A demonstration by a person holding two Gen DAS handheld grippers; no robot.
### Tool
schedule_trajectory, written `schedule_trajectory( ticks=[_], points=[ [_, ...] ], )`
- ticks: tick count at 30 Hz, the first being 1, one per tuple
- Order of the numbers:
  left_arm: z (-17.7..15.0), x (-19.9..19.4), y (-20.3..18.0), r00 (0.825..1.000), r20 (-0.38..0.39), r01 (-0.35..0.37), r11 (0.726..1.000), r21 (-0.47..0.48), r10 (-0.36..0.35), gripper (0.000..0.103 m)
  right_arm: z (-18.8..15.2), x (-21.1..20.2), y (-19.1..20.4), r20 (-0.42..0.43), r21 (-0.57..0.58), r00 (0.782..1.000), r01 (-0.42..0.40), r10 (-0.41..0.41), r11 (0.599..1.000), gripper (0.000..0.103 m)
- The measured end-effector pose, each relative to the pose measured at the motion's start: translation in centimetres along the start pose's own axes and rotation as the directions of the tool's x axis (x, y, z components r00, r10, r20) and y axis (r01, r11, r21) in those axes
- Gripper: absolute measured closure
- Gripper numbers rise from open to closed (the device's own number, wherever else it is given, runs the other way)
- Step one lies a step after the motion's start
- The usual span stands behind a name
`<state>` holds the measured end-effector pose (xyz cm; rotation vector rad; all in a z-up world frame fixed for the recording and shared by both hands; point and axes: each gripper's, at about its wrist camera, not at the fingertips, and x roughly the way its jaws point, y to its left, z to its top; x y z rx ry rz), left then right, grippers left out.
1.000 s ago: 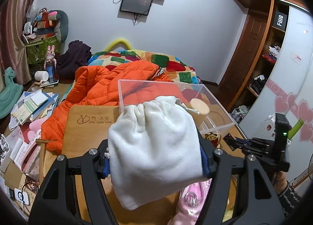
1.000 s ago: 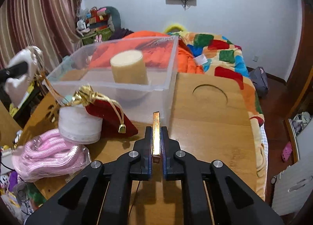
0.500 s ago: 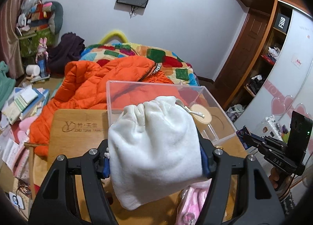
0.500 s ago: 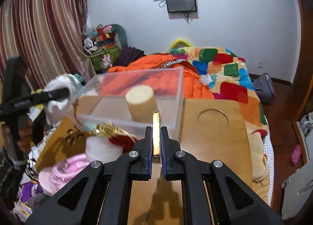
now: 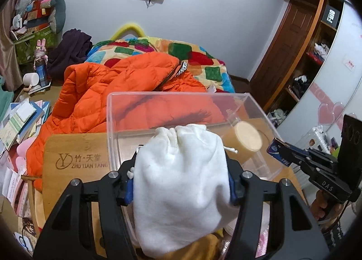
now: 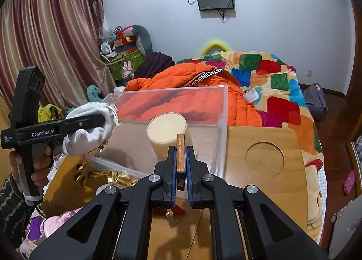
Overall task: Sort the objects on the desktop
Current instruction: 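Carry the white pouch and gold stick into the clear box and release both, then grasp the pink round case with the left gripper while the right gripper grasps the shell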
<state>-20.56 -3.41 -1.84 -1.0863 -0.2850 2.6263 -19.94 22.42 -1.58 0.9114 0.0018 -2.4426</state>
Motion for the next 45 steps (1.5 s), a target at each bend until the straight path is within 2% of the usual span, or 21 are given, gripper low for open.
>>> schedule_trajectory(
  ticks=[3, 12, 20, 23, 26, 32, 34, 37, 45],
  points=[
    [0.1, 0.7, 0.0, 1.0, -0.012, -0.003, 1.0, 0.01, 0.003, 0.044, 0.2, 0.6, 0.0, -0.011, -0.009, 1.0, 0.003, -0.003, 1.0, 0.096],
    [0.0, 2.2, -1.5, 0.996, -0.038, -0.077, 0.991, 0.107, 0.081, 0.044, 0.1, 2.4, 0.1, -0.047, -0.032, 0.997, 0.053, -0.054, 0.998, 0.096],
    [0.3, 1.6, -1.4, 0.998, -0.046, -0.043, 0.996, 0.082, 0.047, 0.031, -0.2, 2.4, 1.4, -0.042, -0.098, 0.991, 0.12, -0.125, 0.988, 0.095],
    [0.5, 0.8, -1.6, 0.998, -0.031, -0.043, 0.996, 0.08, 0.046, 0.03, -0.3, 1.9, 1.4, -0.039, -0.087, 0.991, 0.121, -0.125, 0.989, 0.088],
    [0.5, -0.3, -2.1, 0.998, -0.007, -0.059, 0.994, 0.094, 0.059, 0.028, -0.5, 1.1, 1.4, -0.031, -0.073, 0.991, 0.124, -0.127, 0.99, 0.074],
    [-0.3, -3.2, -3.0, 0.994, 0.054, -0.096, 0.989, 0.115, 0.091, 0.018, -1.5, -1.1, 1.7, -0.003, -0.052, 0.99, 0.139, -0.14, 0.989, 0.061],
    [-0.7, -4.2, -3.3, 0.991, 0.082, -0.111, 0.987, 0.117, 0.102, 0.011, -1.8, -1.9, 2.0, 0.004, -0.045, 0.989, 0.146, -0.146, 0.988, 0.057],
    [-1.6, -6.1, -3.6, 0.986, 0.125, -0.127, 0.983, 0.131, 0.11, 0.009, -2.2, -3.5, 2.3, 0.034, -0.022, 0.986, 0.163, -0.162, 0.986, 0.047],
    [-5.5, -11.0, -4.0, 0.97, 0.212, -0.149, 0.979, 0.136, 0.118, 0.004, -4.3, -6.9, 3.3, 0.081, 0.016, 0.987, 0.135, -0.136, 0.991, 0.042]
  ],
)
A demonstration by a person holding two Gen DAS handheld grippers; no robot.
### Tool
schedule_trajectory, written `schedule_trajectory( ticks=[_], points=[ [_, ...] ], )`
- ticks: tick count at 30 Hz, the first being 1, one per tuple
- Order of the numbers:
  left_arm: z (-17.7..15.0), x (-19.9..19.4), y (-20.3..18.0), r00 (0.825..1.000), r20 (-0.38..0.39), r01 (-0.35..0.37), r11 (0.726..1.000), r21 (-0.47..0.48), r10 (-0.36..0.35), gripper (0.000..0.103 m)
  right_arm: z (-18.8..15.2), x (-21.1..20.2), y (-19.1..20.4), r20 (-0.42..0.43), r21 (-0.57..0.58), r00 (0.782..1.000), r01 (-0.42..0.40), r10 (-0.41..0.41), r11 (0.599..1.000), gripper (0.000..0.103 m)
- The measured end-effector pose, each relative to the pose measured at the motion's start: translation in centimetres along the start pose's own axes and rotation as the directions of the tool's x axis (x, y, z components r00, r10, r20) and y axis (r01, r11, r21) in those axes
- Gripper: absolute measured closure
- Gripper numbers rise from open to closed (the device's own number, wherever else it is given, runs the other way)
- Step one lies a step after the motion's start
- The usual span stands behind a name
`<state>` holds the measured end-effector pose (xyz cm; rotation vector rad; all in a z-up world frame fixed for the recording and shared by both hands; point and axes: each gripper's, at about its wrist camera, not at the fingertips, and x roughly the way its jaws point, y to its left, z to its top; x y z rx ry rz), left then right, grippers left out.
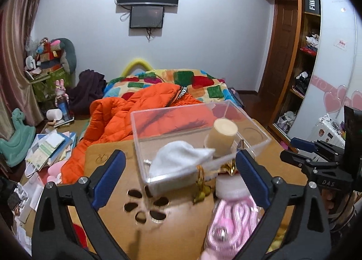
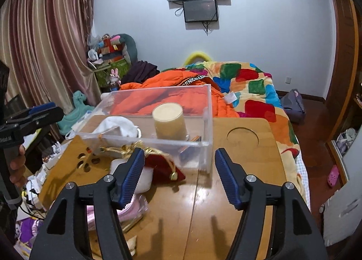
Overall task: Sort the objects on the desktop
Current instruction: 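Grasp the pink round case with the left gripper while the right gripper grasps the shell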
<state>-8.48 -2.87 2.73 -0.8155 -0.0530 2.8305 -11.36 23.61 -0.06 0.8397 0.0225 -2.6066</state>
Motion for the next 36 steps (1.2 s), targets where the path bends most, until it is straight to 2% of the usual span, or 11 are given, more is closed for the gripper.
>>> schedule_trajectory(
  ticks=[5, 9, 17, 21, 26, 33, 36],
  points=[
    [-3.1, -1.5, -0.3, 0.999, 0.004, -0.038, 0.999, -0.008, 0.038, 0.002, -2.2, -1.5, 0.7, 0.017, 0.02, 1.0, -0.003, 0.002, 1.0, 0.041],
    [-6.1, -1.7, -0.8, 0.998, -0.03, -0.063, 0.998, -0.015, 0.063, 0.002, -4.3, -2.2, 1.3, 0.012, 0.035, 1.0, -0.014, 0.014, 0.999, 0.041],
    [-10.6, -3.3, -2.7, 0.996, -0.041, -0.077, 0.997, -0.001, 0.077, 0.002, -8.3, -2.7, 2.4, -0.01, 0.029, 1.0, 0.008, -0.008, 1.0, 0.041],
    [-12.5, -4.2, -3.2, 0.999, -0.04, -0.031, 0.999, -0.026, 0.03, 0.002, -9.8, -2.4, 3.0, -0.027, 0.019, 1.0, -0.005, 0.005, 1.0, 0.041],
    [-14.1, -3.4, -3.6, 0.998, -0.062, -0.014, 0.998, -0.06, 0.01, 0.002, -11.1, -2.0, 4.2, -0.042, -0.017, 0.999, -0.01, 0.009, 1.0, 0.041],
    [-14.4, -2.4, -3.9, 0.998, -0.057, -0.003, 0.997, -0.08, -0.001, 0.002, -12.2, -1.4, 4.8, -0.064, -0.026, 0.995, -0.072, 0.07, 0.997, 0.042],
    [-14.3, -1.8, -4.5, 0.998, -0.057, 0.017, 0.997, -0.072, -0.021, 0.002, -12.4, -1.0, 4.8, -0.075, -0.012, 0.993, -0.092, 0.091, 0.996, 0.047]
  ],
)
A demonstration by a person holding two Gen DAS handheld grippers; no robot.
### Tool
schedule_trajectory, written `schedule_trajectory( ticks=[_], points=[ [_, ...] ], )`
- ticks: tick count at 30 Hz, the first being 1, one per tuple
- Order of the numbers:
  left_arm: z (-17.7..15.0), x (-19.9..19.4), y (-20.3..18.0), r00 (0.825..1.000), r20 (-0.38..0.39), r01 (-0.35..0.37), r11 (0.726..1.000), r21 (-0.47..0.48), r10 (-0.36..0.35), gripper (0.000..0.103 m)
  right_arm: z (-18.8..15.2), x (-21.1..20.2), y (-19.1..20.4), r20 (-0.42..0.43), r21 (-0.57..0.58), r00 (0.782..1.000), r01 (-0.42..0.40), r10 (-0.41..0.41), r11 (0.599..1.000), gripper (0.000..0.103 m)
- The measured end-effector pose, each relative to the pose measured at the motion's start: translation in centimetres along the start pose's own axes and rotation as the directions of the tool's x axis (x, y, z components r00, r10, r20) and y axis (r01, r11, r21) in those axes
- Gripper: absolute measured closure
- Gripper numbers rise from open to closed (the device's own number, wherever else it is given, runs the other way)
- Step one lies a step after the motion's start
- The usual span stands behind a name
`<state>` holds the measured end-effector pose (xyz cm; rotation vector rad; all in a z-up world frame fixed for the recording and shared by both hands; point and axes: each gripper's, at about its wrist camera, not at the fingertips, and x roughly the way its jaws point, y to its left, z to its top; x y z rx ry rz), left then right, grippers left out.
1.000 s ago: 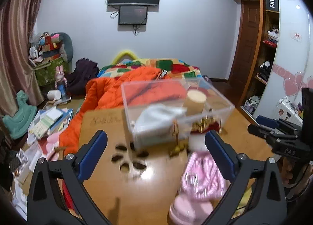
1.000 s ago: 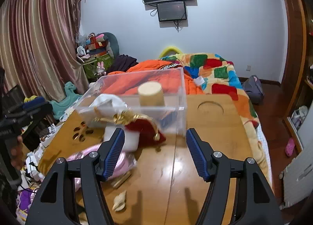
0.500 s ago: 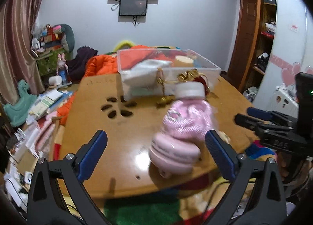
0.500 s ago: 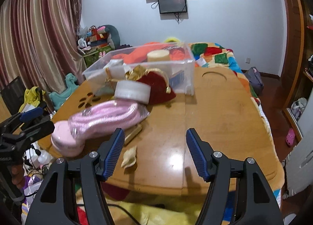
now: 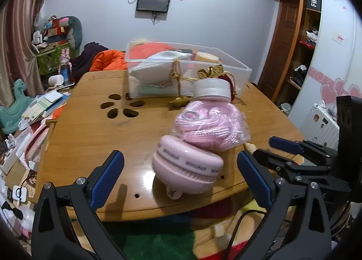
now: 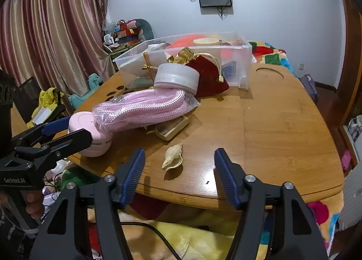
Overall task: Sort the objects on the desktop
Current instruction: 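Grasp the pink round case with the left gripper while the right gripper grasps the shell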
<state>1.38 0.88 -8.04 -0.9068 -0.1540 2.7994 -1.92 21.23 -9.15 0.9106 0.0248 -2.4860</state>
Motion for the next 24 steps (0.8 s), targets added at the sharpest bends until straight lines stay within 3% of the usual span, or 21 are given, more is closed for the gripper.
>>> schedule_trajectory(
  ticks=[6, 8, 12, 16, 18, 21, 24],
  points=[
    [-0.1, 1.1, -1.1, 1.0, -0.005, -0.004, 0.999, 0.041, 0.004, 0.002, -0.2, 0.7, -0.2, -0.018, 0.017, 0.999, -0.032, 0.033, 0.999, 0.065],
    [-0.1, 1.4, -1.2, 1.0, -0.009, -0.005, 0.999, 0.042, 0.005, 0.003, -0.2, 0.8, 0.0, -0.016, 0.008, 0.999, -0.03, 0.03, 1.0, 0.066],
    [0.1, 2.2, -1.2, 0.999, -0.031, -0.013, 0.999, 0.046, 0.014, 0.024, -0.2, 1.0, 0.6, -0.011, -0.024, 1.0, -0.004, 0.003, 1.0, 0.071],
    [0.1, 2.7, -0.7, 0.999, -0.049, -0.018, 1.0, 0.016, 0.019, 0.037, -0.3, 1.2, 1.5, -0.005, -0.07, 1.0, 0.025, -0.026, 0.997, 0.072],
    [0.0, 2.6, -0.5, 0.999, -0.047, -0.023, 1.0, 0.005, 0.023, 0.038, -0.4, 1.2, 1.8, 0.0, -0.088, 0.999, 0.041, -0.041, 0.995, 0.073],
    [-0.2, 2.4, -0.3, 0.999, -0.042, -0.034, 0.999, 0.0, 0.034, 0.038, -0.5, 1.3, 2.0, 0.014, -0.114, 0.997, 0.077, -0.076, 0.99, 0.082],
    [-0.3, 2.1, 0.1, 0.998, -0.043, -0.043, 0.999, -0.013, 0.042, 0.038, -0.5, 1.2, 1.5, 0.015, -0.098, 0.998, 0.067, -0.066, 0.993, 0.086]
  ],
)
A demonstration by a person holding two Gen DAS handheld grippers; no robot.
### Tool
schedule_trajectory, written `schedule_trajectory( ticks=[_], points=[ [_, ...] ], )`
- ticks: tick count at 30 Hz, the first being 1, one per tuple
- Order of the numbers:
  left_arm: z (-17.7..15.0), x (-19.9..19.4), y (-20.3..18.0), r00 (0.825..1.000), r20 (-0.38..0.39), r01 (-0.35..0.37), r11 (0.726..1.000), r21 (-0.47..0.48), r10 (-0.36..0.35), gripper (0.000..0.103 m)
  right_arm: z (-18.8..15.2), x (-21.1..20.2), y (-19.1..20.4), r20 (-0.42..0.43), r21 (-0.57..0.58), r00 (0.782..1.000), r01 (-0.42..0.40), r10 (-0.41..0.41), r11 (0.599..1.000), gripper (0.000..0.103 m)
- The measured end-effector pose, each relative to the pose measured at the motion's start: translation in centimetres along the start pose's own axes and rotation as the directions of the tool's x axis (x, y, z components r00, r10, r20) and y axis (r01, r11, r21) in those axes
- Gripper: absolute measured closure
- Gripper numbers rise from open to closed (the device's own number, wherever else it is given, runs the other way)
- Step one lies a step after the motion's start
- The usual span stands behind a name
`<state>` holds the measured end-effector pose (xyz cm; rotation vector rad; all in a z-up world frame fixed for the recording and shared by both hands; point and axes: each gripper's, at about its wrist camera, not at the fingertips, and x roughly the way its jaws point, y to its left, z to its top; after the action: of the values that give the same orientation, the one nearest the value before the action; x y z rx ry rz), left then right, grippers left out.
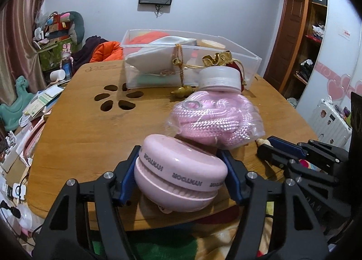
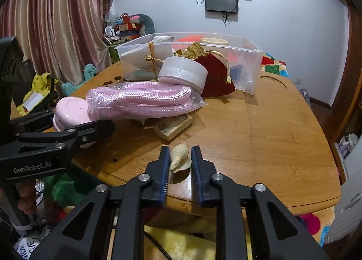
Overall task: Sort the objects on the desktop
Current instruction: 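Grasp the pink round case with the left gripper while the right gripper grasps the shell, then place the pink case and the shell into the clear box and release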
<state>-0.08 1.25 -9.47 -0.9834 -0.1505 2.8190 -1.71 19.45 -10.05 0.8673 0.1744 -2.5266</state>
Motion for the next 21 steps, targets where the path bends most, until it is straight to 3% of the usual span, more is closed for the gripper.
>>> schedule_trajectory(
  ticks=[11, 21],
  points=[
    [0.9, -1.8, 1.9, 0.999, 0.044, -0.024, 0.997, -0.071, 0.028, 0.038, 0.2, -0.2, -1.9, -0.009, 0.09, 0.999, -0.046, 0.047, 0.995, 0.086],
    [2.5, -3.9, 2.4, 0.994, 0.105, -0.02, 0.997, -0.07, 0.028, 0.038, 1.3, -0.8, -3.3, -0.006, 0.16, 0.997, -0.073, 0.075, 0.984, 0.086]
  ],
)
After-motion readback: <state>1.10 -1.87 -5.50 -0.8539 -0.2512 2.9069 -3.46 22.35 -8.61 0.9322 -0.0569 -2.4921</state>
